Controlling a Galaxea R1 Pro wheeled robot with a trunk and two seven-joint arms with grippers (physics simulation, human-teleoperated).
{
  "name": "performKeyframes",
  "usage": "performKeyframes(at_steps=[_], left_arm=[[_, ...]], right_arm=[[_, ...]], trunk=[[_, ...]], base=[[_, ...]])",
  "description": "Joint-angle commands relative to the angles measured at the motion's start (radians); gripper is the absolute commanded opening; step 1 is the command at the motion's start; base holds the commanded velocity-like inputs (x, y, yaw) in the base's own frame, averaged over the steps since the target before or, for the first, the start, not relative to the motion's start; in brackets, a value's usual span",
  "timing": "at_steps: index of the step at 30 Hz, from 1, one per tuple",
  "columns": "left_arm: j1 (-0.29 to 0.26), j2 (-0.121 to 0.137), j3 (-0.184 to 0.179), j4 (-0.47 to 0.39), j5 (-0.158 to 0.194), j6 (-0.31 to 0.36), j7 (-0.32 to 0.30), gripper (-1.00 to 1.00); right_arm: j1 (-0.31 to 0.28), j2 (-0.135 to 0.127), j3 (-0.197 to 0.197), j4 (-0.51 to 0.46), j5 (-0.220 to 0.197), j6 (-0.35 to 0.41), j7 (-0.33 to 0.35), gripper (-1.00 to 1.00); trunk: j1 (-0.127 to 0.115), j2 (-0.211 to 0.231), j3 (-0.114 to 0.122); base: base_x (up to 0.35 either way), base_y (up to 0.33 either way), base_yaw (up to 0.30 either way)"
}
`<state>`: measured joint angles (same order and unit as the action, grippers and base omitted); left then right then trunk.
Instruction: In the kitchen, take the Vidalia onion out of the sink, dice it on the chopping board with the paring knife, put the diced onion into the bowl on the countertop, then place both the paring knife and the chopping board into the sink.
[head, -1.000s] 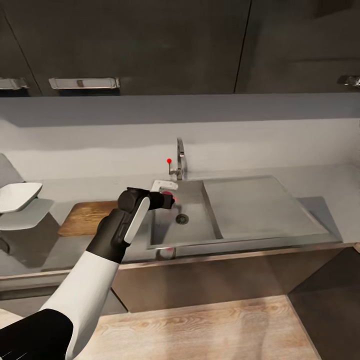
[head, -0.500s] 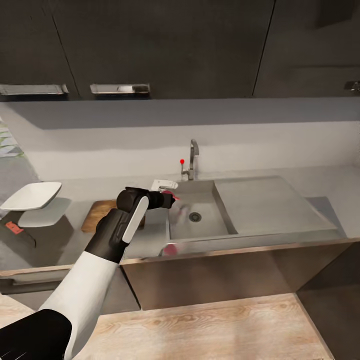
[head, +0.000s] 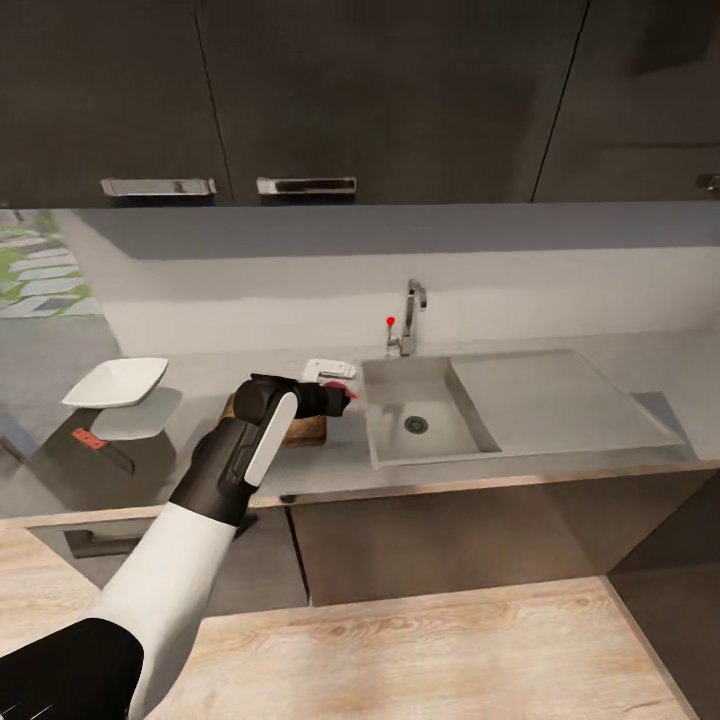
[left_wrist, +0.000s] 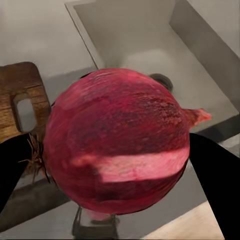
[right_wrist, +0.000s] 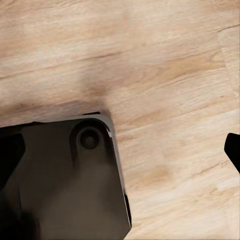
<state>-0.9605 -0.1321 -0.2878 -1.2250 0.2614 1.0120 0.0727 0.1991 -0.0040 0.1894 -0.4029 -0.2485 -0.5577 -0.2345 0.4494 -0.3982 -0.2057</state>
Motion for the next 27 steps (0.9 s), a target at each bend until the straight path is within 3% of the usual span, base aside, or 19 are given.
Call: performKeyframes(at_steps=[1,17,27], left_arm=[[-0.001,0.0,-0.001,-0.001,0.009,0.004,0.007,-1.0],[0.0,0.0,-0.001,0.009,0.009,0.003,0.007,-1.0],[0.0,0.0,-0.001,0.02,0.009,0.002,0.007,-1.0]], right_arm=[[0.0,-0.001,0.008,-0.002,-0.009,-0.002,-0.006,1.0],[0.0,-0.001,0.008,-0.002,-0.009,-0.002,-0.006,1.0],[0.0,-0.002,0.008,-0.002,-0.009,-0.002,-0.006,1.0]], trunk=[[0.001,-0.002,0.0],[0.001,-0.002,0.02],[0.001,-0.002,0.022]], base=[[0.0,0.264,0.102],[0.187,0.224,0.192],[0.095,0.074,0.033]])
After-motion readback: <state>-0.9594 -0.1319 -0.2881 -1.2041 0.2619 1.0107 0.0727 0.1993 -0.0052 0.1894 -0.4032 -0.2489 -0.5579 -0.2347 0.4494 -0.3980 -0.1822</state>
